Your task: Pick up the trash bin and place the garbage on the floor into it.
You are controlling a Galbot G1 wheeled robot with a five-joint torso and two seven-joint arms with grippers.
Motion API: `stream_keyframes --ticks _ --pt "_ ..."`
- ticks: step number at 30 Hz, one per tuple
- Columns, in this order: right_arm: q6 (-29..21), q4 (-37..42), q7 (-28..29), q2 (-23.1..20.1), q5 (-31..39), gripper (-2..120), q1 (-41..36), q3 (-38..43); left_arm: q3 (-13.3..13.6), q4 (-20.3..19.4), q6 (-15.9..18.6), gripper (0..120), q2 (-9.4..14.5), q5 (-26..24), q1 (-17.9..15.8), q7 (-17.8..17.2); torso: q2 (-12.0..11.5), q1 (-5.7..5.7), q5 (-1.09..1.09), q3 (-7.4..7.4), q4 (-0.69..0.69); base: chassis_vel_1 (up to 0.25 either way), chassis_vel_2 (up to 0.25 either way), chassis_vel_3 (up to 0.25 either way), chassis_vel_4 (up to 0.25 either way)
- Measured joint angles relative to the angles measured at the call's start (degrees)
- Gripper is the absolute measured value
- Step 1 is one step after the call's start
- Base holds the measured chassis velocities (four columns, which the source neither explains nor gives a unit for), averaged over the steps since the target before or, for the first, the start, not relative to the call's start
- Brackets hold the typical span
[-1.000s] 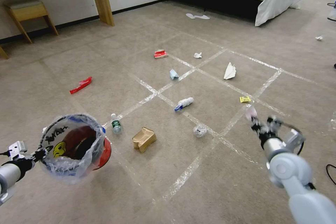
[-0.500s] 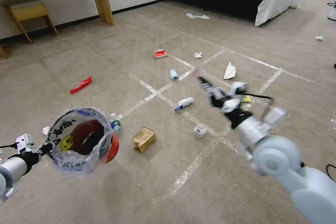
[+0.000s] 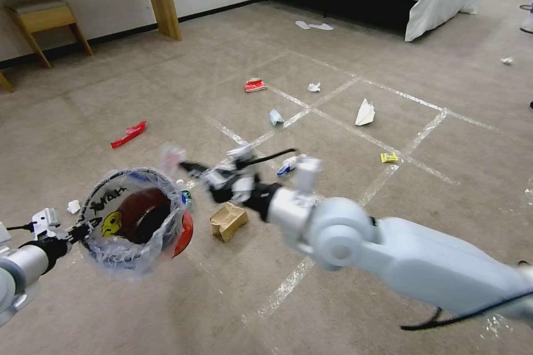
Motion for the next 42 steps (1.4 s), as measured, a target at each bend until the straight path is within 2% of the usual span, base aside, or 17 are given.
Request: stream_keyframes --ticks 2,3,4,5,7,12,21,22,24,25,29,31,34,37,38,41,42 --pt "-0.6 -4.5 1.0 5.2 -0.4 0 2.4 -2.9 -0.2 -0.2 0.0 0 -0.2 0.0 0.0 0.0 0.0 0.01 -0.01 0.01 0.00 0.000 0.000 0.000 0.000" --pt "-0.6 -4.5 1.0 5.2 -0.4 0 2.4 -2.9 -0.2 -0.2 0.0 0 -0.2 0.0 0.0 0.0 0.0 0.01 -0.01 0.01 0.00 0.000 0.000 0.000 0.000" --pt "-0.8 -6.7 1.4 8.3 -0.6 0 3.4 -4.1 -0.3 -0.3 0.0 0 -0.3 0.0 0.0 0.0 0.0 0.00 -0.01 0.00 0.01 0.000 0.000 0.000 0.000" --pt "-0.8 -6.7 1.4 8.3 -0.6 0 3.4 -4.1 -0.3 -0.3 0.0 0 -0.3 0.0 0.0 0.0 0.0 0.00 -0.01 0.00 0.01 0.000 0.000 0.000 0.000" --pt "-1.6 -10.3 2.6 12.7 -1.4 0 4.9 -6.1 -0.6 -0.5 0.0 0 -0.4 0.0 0.3 0.0 0.0 0.00 -0.01 0.00 0.02 0.000 0.000 0.000 0.000" --pt "-3.1 -12.6 4.3 14.6 -2.8 0 5.4 -7.1 -0.8 -0.5 0.0 0 -0.5 0.0 0.4 0.2 0.0 0.00 -0.01 0.00 0.00 0.000 0.000 0.000 0.000" --pt "-4.7 -12.8 6.1 14.9 -4.5 1 4.7 -7.8 -0.6 -0.4 0.0 0 -0.6 0.0 0.2 0.3 0.0 0.00 0.01 -0.01 -0.01 0.000 0.000 0.000 0.000" --pt "-4.8 -12.8 6.7 15.1 -4.5 9 4.4 -7.9 -0.6 -0.2 0.0 0 -0.6 0.0 0.2 0.4 0.0 -0.01 0.01 -0.01 -0.01 0.000 0.000 0.000 0.000" --pt "-4.9 -12.8 6.9 15.3 -4.7 12 4.3 -8.0 -0.6 -0.2 0.0 0 -0.6 0.0 0.2 0.4 0.0 0.00 0.01 -0.01 -0.01 0.000 0.000 0.000 0.000" --pt "-4.9 -12.9 7.3 15.4 -5.0 20 4.0 -8.2 -0.6 -0.2 0.0 0 -0.6 0.0 0.1 0.4 0.0 0.00 0.01 -0.01 0.00 0.000 0.000 0.000 0.000" --pt "-5.1 -12.9 7.6 15.6 -5.3 28 3.9 -8.2 -0.6 -0.1 0.0 0 -0.7 0.0 0.1 0.5 0.0 0.00 0.01 -0.01 -0.01 0.000 0.000 0.000 0.000" --pt "-5.2 -12.8 7.9 15.6 -5.4 42 3.8 -8.1 -0.6 0.0 0.0 0 -1.1 0.0 0.1 0.6 0.0 -0.01 0.01 -0.01 0.00 0.000 0.000 0.000 0.000" --pt "-5.2 -12.5 8.1 15.5 -5.4 48 3.6 -7.7 -0.6 0.0 0.0 0 -1.2 0.0 0.1 0.6 0.0 0.00 0.01 -0.01 0.00 0.000 0.000 0.000 0.000" --pt "-5.0 -11.1 8.6 15.0 -5.5 65 2.4 -5.4 -0.9 0.2 0.0 0 -1.3 0.1 0.3 0.6 0.0 0.00 0.01 -0.01 0.00 0.000 0.000 0.000 0.000" --pt "-5.0 -11.1 8.6 15.0 -5.5 65 2.4 -5.4 -0.9 0.2 0.0 0 -1.3 0.1 0.3 0.6 0.0 0.00 0.01 -0.01 0.00 0.000 0.000 0.000 0.000" --pt "-4.5 -9.6 8.9 13.9 -5.6 80 0.9 -1.1 -1.3 0.3 0.0 0 -1.4 0.2 0.5 0.7 0.0 0.00 0.02 -0.01 0.00 0.000 0.000 0.000 0.000" --pt "-4.5 -9.6 8.9 13.9 -5.6 80 0.9 -1.1 -1.3 0.3 0.0 0 -1.4 0.2 0.5 0.7 0.0 0.00 0.02 -0.01 0.00 0.000 0.000 0.000 0.000"
